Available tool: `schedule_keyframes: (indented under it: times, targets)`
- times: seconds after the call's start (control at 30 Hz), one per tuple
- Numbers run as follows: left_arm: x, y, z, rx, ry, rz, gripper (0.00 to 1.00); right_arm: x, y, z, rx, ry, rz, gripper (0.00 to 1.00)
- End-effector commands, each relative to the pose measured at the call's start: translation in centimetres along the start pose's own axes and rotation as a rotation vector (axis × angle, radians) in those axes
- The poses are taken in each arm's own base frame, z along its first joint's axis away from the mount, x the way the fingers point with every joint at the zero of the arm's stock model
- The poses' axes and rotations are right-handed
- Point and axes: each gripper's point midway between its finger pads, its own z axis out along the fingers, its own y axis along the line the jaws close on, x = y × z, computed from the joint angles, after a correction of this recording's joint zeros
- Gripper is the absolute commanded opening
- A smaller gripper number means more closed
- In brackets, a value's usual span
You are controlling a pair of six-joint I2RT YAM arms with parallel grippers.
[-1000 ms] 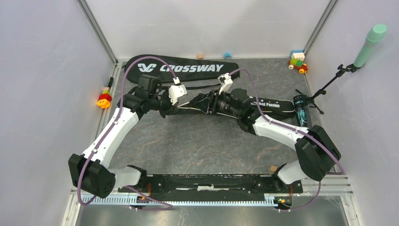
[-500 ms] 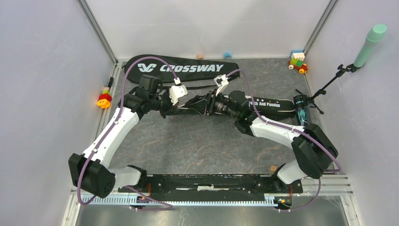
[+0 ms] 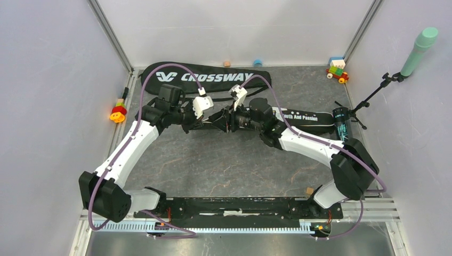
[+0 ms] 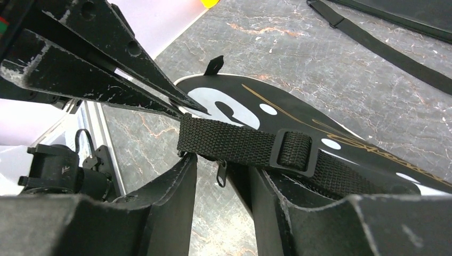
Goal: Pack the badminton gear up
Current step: Zip the racket bag at the center of the board.
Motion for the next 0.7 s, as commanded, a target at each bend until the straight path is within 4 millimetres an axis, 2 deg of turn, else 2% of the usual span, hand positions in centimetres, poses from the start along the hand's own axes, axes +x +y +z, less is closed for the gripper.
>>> schedule_keyframes:
  times: [0.0,0.13,0.23,0.33,0.4,0.5,0.67]
  targets:
    - [-2.6,0.6,0.0,-0.003,-0.078,0.000,0.02,-2.0,1.4,1.1,-0.036,-0.025,-0.102,0.44]
    - [-2.7,0.5,0.0,-0.002,-0.081,0.001,0.02,-2.0,0.7,1.6,0.019,-0.005,-0.123,0.32]
    - [-2.5,0.6,-0.1,-0.009,-0.071,0.011,0.02,-1.7,-0.6,1.5,0.092,0.011,-0.126,0.12]
    - [-2.0,1.2,-0.4,-0.044,-0.045,0.038,0.02,-1.7,-2.6,0.4,0.212,0.038,-0.156,0.00]
    - [-1.6,1.6,-0.8,-0.080,-0.025,0.071,0.02,-1.2,-4.3,-0.7,0.313,0.085,-0.183,0.00]
    - [-0.8,3.2,-1.4,-0.176,0.015,0.097,0.02,0.5,-7.1,-3.1,0.450,0.205,-0.215,0.00]
    - [0.2,4.4,-2.2,-0.250,0.057,0.127,0.02,3.2,-9.1,-6.0,0.479,0.338,-0.280,0.00]
